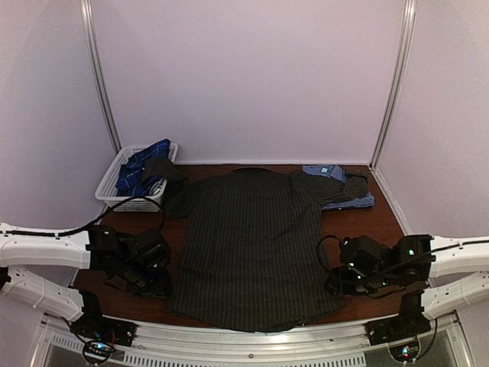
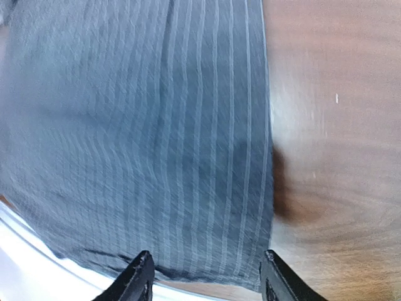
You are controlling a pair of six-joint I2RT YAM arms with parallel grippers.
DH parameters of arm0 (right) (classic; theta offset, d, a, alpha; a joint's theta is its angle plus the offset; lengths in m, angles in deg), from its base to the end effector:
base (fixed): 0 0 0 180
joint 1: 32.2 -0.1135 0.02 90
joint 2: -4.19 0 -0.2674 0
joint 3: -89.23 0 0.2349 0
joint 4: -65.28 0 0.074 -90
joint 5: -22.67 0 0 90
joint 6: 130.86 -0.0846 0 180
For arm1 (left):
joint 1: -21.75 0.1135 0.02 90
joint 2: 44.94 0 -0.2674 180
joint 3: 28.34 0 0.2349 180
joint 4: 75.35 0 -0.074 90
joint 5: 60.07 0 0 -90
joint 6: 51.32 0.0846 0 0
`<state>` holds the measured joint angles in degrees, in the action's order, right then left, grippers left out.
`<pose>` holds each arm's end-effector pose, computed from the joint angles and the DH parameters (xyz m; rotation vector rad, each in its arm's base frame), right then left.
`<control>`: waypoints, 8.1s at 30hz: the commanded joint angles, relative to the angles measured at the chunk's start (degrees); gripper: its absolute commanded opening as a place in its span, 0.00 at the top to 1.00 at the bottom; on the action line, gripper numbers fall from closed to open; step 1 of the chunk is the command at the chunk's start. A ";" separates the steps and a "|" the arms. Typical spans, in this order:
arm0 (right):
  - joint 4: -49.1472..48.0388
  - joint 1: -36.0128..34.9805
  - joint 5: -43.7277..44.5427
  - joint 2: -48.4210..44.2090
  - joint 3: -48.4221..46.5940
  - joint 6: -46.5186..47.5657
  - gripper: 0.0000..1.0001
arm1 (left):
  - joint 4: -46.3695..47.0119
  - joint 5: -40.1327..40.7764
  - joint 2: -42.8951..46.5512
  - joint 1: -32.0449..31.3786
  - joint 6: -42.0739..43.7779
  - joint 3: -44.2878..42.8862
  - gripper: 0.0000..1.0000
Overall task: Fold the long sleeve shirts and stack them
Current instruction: Move the flattened shirt to the center of the board, then pick up the sleeve from the corner of the board, then fold the sleeve at the center of the board, then pick up the sleeve from the center of the board, then pick up the corner of the shirt from the corner of the board.
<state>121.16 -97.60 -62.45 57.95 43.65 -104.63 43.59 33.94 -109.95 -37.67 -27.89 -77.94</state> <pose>0.0747 0.1458 0.1534 -0.0125 2.8230 0.5356 0.0919 -0.1438 0.1395 -0.1969 2.9541 -0.2658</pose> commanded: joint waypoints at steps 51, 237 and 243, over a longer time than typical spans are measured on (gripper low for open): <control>-24.11 70.42 -13.11 74.47 -72.31 27.56 0.38 | 4.60 -13.34 -40.84 22.15 37.90 -51.75 0.48; 3.25 -0.99 5.30 10.04 -0.56 -18.42 0.61 | 6.23 -4.01 -37.87 26.54 39.63 -69.19 1.00; 0.97 -1.23 3.78 7.53 2.72 -19.55 0.62 | 6.84 -1.92 -36.67 26.73 39.65 -67.37 1.00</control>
<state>122.23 -98.28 -59.54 67.04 44.13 -122.33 46.80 30.62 -149.20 -11.55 12.05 -146.27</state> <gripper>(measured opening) 0.388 0.024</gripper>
